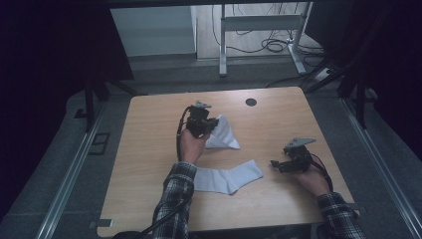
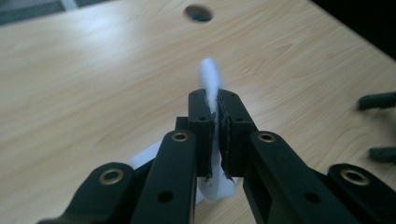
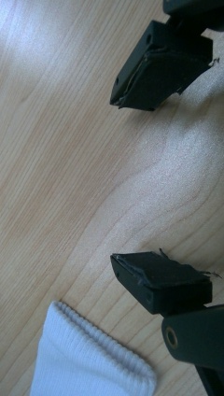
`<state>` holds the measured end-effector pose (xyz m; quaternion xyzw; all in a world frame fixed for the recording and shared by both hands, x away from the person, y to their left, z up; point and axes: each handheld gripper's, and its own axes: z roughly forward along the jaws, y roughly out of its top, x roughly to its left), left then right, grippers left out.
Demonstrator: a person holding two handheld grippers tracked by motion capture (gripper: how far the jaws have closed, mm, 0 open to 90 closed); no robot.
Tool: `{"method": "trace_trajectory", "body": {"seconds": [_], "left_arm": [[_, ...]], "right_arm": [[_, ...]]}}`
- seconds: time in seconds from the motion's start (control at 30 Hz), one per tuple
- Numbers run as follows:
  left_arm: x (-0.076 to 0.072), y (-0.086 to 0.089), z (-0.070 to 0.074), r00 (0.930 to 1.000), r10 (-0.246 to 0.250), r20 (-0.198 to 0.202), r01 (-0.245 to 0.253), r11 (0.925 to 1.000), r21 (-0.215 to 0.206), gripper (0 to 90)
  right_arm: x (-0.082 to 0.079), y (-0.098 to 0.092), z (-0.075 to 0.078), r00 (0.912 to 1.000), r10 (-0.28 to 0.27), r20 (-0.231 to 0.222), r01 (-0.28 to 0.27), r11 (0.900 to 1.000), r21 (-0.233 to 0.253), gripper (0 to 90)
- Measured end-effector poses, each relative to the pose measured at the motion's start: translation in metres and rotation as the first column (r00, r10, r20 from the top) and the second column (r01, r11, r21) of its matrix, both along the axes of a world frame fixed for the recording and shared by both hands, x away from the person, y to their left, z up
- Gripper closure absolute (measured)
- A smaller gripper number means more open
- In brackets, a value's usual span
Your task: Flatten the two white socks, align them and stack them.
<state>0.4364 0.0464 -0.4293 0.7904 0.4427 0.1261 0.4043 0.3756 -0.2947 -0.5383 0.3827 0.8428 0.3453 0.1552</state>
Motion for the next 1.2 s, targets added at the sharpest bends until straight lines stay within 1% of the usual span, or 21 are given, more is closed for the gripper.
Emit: {"method": "trace_trajectory", "body": {"seconds": [0.17,0.27,0.33,0.37,0.4,0.47,0.5,0.57,0.63,0.67,0.73,0.83,0.87,0.93,1.0,1.03,1.1,1.17,1.2], "left_arm": [[0.004,-0.038,0.02,0.9978,-0.053,0.04,0.052,0.9986,0.008,84.7],[0.005,-0.051,0.032,0.9955,-0.071,0.062,0.07,0.9974,0.016,84.7],[0.005,-0.06,0.043,0.9929,-0.086,0.082,0.084,0.9961,0.024,84.7],[0.004,-0.063,0.052,0.9909,-0.091,0.099,0.088,0.9957,0.027,84.7],[0.003,-0.065,0.058,0.99,-0.091,0.108,0.089,0.9958,0.023,84.7],[0.001,-0.066,0.076,0.9851,-0.092,0.145,0.091,0.9958,0.014,84.7],[0.0,-0.065,0.085,0.9839,-0.088,0.156,0.087,0.9961,0.014,84.7],[-0.002,-0.06,0.098,0.9786,-0.076,0.191,0.081,0.9965,-0.018,84.7],[-0.005,-0.052,0.106,0.9781,-0.057,0.2,0.064,0.9976,-0.028,84.7],[-0.005,-0.048,0.106,0.98,-0.05,0.192,0.054,0.9984,-0.016,84.7],[-0.004,-0.038,0.098,0.9833,-0.032,0.179,0.036,0.9992,-0.016,84.7],[-0.002,-0.026,0.076,0.9906,-0.01,0.136,0.011,0.9999,-0.006,84.6],[0.0,-0.02,0.064,0.9936,0.003,0.113,-0.004,0.9999,0.012,84.6],[0.002,-0.012,0.045,0.996,0.02,0.087,-0.024,0.999,0.039,84.5],[0.003,-0.003,0.027,0.9971,0.043,0.064,-0.046,0.9976,0.052,84.5],[0.004,0.003,0.017,0.9972,0.055,0.052,-0.058,0.9961,0.067,84.5],[0.004,0.011,0.005,0.997,0.07,0.034,-0.073,0.9941,0.081,84.4],[0.002,0.021,-0.009,0.995,0.098,0.018,-0.099,0.9915,0.085,84.4],[0.002,0.025,-0.013,0.9945,0.104,0.011,-0.105,0.9908,0.086,84.3]], "right_arm": [[0.0,0.0,0.0,1.0,0.0,0.001,0.0,1.0,0.001,19.2],[0.0,0.0,0.0,1.0,0.001,0.004,-0.001,1.0,0.003,19.2],[-0.001,-0.001,-0.001,1.0,0.002,0.003,-0.002,1.0,0.003,19.2],[-0.001,0.0,0.0,1.0,0.001,0.002,-0.001,1.0,0.004,19.2],[0.0,-0.001,-0.001,1.0,0.003,0.005,-0.003,1.0,0.002,19.2],[-0.001,-0.001,-0.001,1.0,0.003,0.006,-0.003,1.0,0.004,19.2],[0.0,-0.001,-0.001,1.0,0.003,0.007,-0.003,1.0,0.004,19.2],[0.0,-0.001,-0.001,1.0,0.003,0.007,-0.003,1.0,0.004,19.2],[-0.001,-0.001,-0.001,1.0,0.002,0.007,-0.002,1.0,0.004,19.2],[-0.001,-0.001,-0.001,1.0,0.002,0.007,-0.002,1.0,0.004,19.2],[-0.001,-0.001,-0.001,1.0,0.002,0.005,-0.002,1.0,0.004,19.1],[-0.001,0.0,-0.001,1.0,0.002,0.005,-0.002,1.0,0.003,19.0],[-0.001,0.0,-0.001,1.0,0.0,0.005,-0.001,1.0,0.002,18.9],[-0.001,0.0,-0.001,1.0,0.0,0.004,0.0,1.0,0.003,18.9],[-0.001,0.0,-0.001,1.0,-0.002,0.004,0.002,1.0,0.005,18.9],[-0.001,0.0,-0.001,1.0,-0.002,0.005,0.002,1.0,0.005,18.9],[-0.001,0.0,-0.001,1.0,-0.001,0.004,0.001,1.0,0.007,18.8],[-0.001,0.0,-0.001,1.0,-0.001,0.004,0.001,1.0,0.007,18.8],[-0.001,0.0,-0.001,1.0,-0.001,0.005,0.001,1.0,0.007,18.8]]}}
